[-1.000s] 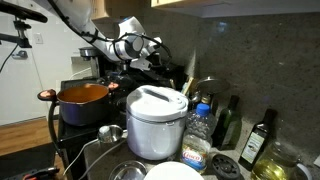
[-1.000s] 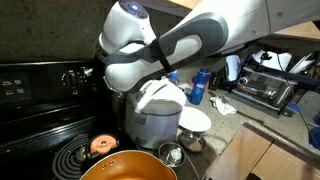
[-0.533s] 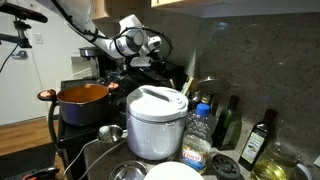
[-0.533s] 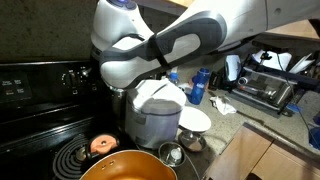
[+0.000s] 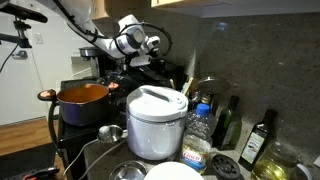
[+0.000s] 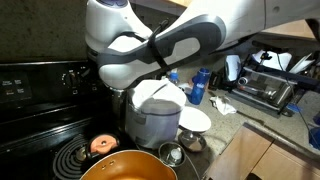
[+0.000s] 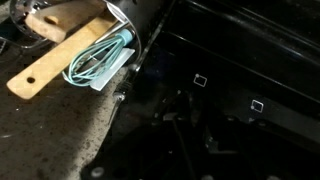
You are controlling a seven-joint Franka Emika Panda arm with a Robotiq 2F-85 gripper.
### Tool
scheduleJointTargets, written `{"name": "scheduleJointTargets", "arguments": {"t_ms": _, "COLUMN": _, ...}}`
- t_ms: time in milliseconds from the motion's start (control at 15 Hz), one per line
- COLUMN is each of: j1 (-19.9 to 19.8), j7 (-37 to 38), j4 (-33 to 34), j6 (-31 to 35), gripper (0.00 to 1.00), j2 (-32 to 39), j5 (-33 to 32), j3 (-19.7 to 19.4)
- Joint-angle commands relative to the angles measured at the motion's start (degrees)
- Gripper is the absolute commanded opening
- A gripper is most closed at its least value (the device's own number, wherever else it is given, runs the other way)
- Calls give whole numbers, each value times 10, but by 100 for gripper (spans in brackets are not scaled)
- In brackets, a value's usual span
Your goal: Turn the right knob on the stove to the left then to the right
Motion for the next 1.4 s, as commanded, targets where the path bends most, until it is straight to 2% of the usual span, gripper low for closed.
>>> {"name": "scheduleJointTargets", "arguments": {"t_ms": 0, "j1": 7, "j7": -18, "j4": 35, "j6": -6, "gripper": 6, "j2": 46, "j5": -31, "j3": 14}}
{"name": "scheduleJointTargets", "arguments": {"t_ms": 1333, "j1": 0, "j7": -34, "j4": 59, "j6": -95, "gripper": 6, "j2": 50, "j5": -92, "j3": 34}}
